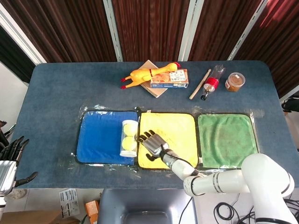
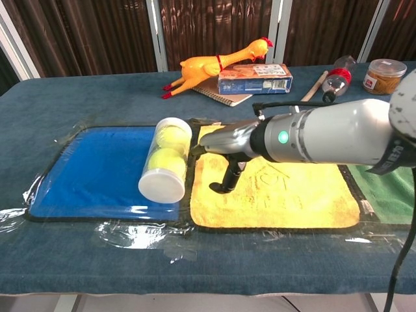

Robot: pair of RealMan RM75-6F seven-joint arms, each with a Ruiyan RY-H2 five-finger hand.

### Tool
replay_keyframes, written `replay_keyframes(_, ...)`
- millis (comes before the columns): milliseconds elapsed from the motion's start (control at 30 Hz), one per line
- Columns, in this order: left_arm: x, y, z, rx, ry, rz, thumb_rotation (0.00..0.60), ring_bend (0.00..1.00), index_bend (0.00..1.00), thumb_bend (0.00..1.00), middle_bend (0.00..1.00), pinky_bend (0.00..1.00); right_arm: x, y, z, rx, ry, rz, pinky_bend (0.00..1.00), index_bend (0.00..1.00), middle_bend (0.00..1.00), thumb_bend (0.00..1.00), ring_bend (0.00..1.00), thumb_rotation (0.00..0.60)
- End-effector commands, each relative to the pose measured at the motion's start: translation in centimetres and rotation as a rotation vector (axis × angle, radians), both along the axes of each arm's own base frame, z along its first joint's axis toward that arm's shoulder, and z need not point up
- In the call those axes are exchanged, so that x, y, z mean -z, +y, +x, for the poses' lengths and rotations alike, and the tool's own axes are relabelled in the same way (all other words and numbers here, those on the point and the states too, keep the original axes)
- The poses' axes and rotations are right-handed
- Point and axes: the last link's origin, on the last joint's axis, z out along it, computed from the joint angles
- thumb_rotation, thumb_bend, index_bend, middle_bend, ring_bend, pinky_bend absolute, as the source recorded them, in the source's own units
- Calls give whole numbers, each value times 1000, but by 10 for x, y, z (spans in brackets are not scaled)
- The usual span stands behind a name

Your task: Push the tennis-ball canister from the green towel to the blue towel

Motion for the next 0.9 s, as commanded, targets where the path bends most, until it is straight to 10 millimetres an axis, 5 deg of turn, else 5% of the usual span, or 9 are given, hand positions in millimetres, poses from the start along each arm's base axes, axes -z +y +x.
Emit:
replay_keyframes(33,0,0,0,-1,-2,1,600,35,0,47,0,152,3,0,5,2,-4,0,0,125,95,439,0,528)
replay_keyframes(900,1,1,-1,-11,3,-3,600,36,0,47,0,151,16,-4,28,-8,-54,13,0,103,95,438,0,528)
